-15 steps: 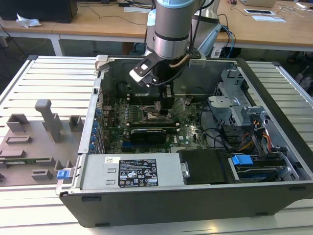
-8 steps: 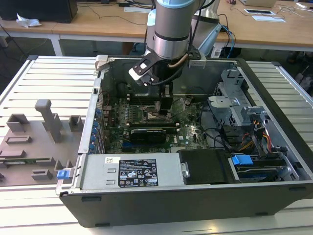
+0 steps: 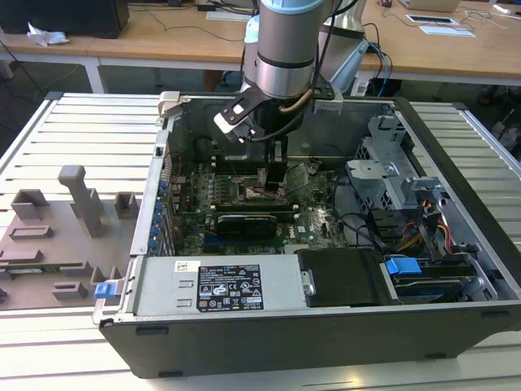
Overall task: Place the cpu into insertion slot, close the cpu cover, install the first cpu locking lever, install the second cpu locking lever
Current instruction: 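Place the cpu into insertion slot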
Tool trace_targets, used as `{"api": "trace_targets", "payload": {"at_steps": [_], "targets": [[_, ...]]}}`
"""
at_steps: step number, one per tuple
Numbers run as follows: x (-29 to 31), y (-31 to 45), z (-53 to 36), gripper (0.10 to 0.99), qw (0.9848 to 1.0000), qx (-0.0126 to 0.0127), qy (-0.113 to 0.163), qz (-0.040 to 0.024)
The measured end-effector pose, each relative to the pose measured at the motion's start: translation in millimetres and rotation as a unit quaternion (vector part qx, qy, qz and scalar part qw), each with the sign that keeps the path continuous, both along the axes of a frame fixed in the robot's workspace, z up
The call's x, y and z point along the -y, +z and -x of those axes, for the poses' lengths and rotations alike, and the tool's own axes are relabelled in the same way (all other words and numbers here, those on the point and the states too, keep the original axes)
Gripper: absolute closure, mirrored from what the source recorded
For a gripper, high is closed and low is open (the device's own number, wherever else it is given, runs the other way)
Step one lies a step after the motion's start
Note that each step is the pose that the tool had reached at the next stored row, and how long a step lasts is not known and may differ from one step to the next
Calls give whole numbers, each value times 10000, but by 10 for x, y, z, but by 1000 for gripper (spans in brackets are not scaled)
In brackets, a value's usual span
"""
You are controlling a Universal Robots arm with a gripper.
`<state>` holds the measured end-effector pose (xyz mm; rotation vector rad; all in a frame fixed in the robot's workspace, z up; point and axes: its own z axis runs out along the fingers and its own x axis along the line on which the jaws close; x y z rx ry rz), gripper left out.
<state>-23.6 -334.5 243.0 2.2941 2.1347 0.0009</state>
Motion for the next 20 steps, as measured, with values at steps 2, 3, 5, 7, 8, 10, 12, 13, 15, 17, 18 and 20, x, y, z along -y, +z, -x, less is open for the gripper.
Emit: {"api": "trace_targets", "payload": {"at_steps": [2,3,5,7,8,10,12,13,15,17,18,20], "targets": [[-2,-1,3,541,10000,0,-1,-1],[-5,-2,6,541,10000,1,-1,-1],[-10,-4,28,541,10000,0,0,-1],[-16,-6,59,541,10000,0,0,0],[-21,-7,66,541,10000,0,0,0],[-65,-14,73,541,10000,0,0,0],[-109,-17,73,541,10000,0,0,0],[-122,-19,73,541,10000,0,0,0],[-146,-41,73,541,10000,0,0,-1],[-154,-73,80,541,10000,0,0,0],[-154,-86,98,541,10000,0,0,-1],[-154,-114,130,541,10000,0,46,-13]]}}
